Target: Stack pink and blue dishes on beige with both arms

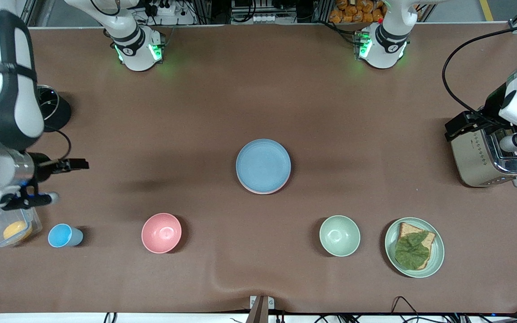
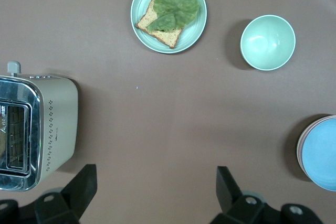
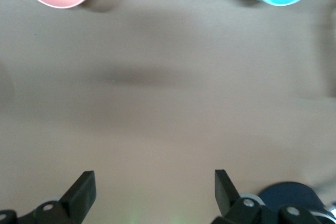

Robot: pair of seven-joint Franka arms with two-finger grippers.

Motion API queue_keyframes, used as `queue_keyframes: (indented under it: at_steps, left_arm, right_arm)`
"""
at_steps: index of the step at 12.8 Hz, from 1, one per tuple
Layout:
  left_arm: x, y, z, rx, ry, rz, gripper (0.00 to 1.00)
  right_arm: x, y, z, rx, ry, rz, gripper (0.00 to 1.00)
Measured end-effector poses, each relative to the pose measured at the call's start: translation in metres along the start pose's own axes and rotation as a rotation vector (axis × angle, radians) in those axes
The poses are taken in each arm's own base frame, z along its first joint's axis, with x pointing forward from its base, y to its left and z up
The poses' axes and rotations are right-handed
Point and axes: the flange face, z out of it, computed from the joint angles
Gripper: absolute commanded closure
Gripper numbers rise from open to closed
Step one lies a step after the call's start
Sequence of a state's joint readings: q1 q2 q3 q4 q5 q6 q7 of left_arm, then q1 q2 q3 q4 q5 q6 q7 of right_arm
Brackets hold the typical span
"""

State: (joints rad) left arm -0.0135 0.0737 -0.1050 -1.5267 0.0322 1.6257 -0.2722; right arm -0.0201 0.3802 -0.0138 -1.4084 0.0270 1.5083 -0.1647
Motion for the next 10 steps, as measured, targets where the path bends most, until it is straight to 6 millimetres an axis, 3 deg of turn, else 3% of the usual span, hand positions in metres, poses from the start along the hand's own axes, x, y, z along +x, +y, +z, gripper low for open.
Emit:
queue_keyframes:
  at_steps: [5, 10]
  left_arm:
    - [-0.001, 0.003, -0.001, -0.001, 0.002, 0.006, 0.00]
    - [-0.004, 0.014, -0.002, -0.004, 0.004, 0.038, 0.00]
  right_arm:
    - [-0.073, -0.009, -0.070, -0.027, 0.106, 0.144, 0.00]
    - [-0.095, -0.002, -0.098, -0.030, 0.155, 0.192, 0.00]
